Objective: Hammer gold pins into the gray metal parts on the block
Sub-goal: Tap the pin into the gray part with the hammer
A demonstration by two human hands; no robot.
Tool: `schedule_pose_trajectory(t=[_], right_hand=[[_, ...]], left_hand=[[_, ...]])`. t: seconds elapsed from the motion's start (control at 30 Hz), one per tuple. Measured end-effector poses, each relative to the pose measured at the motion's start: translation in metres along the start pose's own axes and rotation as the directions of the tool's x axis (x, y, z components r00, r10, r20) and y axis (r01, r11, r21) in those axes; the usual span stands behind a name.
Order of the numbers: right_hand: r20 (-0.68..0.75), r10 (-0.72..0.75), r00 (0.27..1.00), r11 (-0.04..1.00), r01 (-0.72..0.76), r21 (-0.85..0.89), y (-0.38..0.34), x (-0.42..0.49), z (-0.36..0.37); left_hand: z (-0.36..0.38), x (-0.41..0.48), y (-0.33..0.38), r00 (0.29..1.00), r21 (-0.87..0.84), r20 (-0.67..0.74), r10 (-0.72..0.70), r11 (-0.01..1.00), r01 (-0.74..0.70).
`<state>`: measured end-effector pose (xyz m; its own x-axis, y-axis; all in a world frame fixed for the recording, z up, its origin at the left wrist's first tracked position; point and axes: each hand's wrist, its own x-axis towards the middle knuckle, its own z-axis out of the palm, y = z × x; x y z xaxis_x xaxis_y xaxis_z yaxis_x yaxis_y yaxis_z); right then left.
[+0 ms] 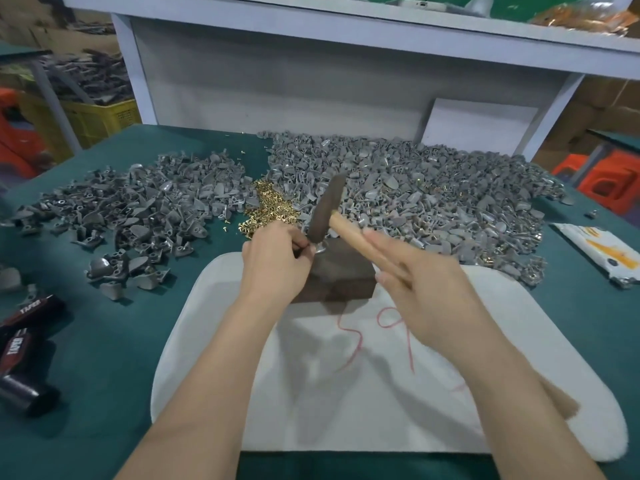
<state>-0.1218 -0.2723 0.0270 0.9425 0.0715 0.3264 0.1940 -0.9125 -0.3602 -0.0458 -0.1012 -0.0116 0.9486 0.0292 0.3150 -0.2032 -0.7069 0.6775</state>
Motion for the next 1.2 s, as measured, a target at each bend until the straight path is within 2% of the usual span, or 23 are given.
schedule_pose_trajectory(t=[0.03,0.07,0.13,0.2,0.23,0.27,0.33,0.37,0.4,0.47,0.53,0.6,0.7,0.8,0.9,0.97,1.0,1.07,1.1,1.13,1.2], right_hand=[[0.047,0.023,0.999,0.999,-0.021,-0.039,0.0,-0.002,0.002],[0.028,0.029,0.999,0.997,-0.027,-0.069,0.0,-0.001,0.003],[-0.128,0.002,0.992,0.998,-0.011,-0.07,0.0,-0.001,0.004],[-0.318,0.007,0.948,0.994,0.027,0.102,0.001,0.0,0.004],[-0.346,0.018,0.938,0.983,0.046,0.177,0.002,0.0,0.004],[-0.299,0.01,0.954,0.981,0.049,0.189,0.001,-0.001,0.005],[-0.037,0.003,0.999,0.997,0.0,0.076,0.001,-0.003,0.01],[0.062,0.02,0.998,1.0,-0.02,0.011,0.003,-0.001,0.01],[0.09,0.038,0.995,0.999,-0.036,-0.027,0.005,0.003,0.007],[0.046,0.029,0.999,0.999,-0.028,-0.029,0.01,0.011,0.004],[-0.05,0.028,0.998,0.998,-0.025,0.057,0.014,0.019,0.01],[-0.101,0.112,0.989,0.982,-0.094,0.165,0.02,0.032,0.022],[0.034,0.285,0.958,0.931,-0.285,0.228,0.034,0.052,0.038],[0.118,0.352,0.928,0.921,-0.366,0.134,0.044,0.055,0.049],[-0.037,0.315,0.948,0.949,-0.314,0.024,0.041,0.052,0.052],[-0.173,0.19,0.967,0.981,-0.178,0.082,0.029,0.056,0.048],[-0.175,0.112,0.978,0.988,-0.091,0.126,0.02,0.059,0.046],[-0.026,-0.009,1.0,0.975,0.015,0.222,-0.001,0.067,0.05],[0.039,-0.023,0.999,0.97,0.013,0.244,-0.008,0.073,0.053],[0.041,-0.004,0.999,0.963,-0.007,0.27,-0.013,0.079,0.055],[-0.091,0.144,0.985,0.921,-0.1,0.378,-0.014,0.096,0.055]], left_hand=[[0.0,0.0,-0.001,1.0,0.001,-0.002,-0.002,1.0,0.002],[0.0,0.0,-0.001,1.0,-0.003,-0.006,-0.005,1.0,0.005],[0.001,-0.001,-0.001,1.0,-0.004,-0.007,-0.005,1.0,0.005],[0.001,-0.001,-0.001,1.0,0.012,-0.011,-0.014,1.0,0.014],[0.001,-0.001,-0.001,1.0,0.018,-0.008,-0.023,1.0,0.023],[0.001,0.0,-0.001,1.0,0.019,-0.01,-0.024,1.0,0.024],[0.001,0.0,-0.001,1.0,0.024,-0.011,-0.015,1.0,0.015],[0.001,0.0,-0.001,1.0,0.031,-0.007,-0.016,0.999,0.016],[0.001,0.0,-0.001,1.0,0.036,-0.005,-0.024,0.999,0.025],[0.001,0.0,-0.001,0.999,0.058,0.005,-0.038,0.998,0.037],[0.001,0.001,-0.002,0.999,0.101,0.0,-0.034,0.994,0.034],[0.001,0.001,-0.002,0.999,0.11,-0.003,-0.032,0.993,0.032],[0.001,0.001,-0.001,0.999,0.101,-0.002,-0.042,0.994,0.042],[0.002,0.002,-0.004,0.999,0.104,-0.02,-0.05,0.993,0.052],[0.002,0.001,-0.005,0.998,0.071,-0.023,-0.054,0.996,0.056],[0.001,0.001,-0.002,0.999,0.037,-0.026,-0.041,0.998,0.042],[0.001,0.001,-0.001,0.999,0.016,-0.027,-0.031,0.999,0.032],[0.0,0.0,0.001,0.999,-0.045,-0.033,-0.013,0.999,0.012],[0.0,0.0,0.001,0.999,-0.078,-0.045,-0.011,0.997,0.008],[-0.001,0.0,0.0,0.998,-0.106,-0.065,-0.018,0.994,0.011],[-0.003,0.002,-0.002,0.989,-0.183,-0.128,-0.071,0.982,0.047]])
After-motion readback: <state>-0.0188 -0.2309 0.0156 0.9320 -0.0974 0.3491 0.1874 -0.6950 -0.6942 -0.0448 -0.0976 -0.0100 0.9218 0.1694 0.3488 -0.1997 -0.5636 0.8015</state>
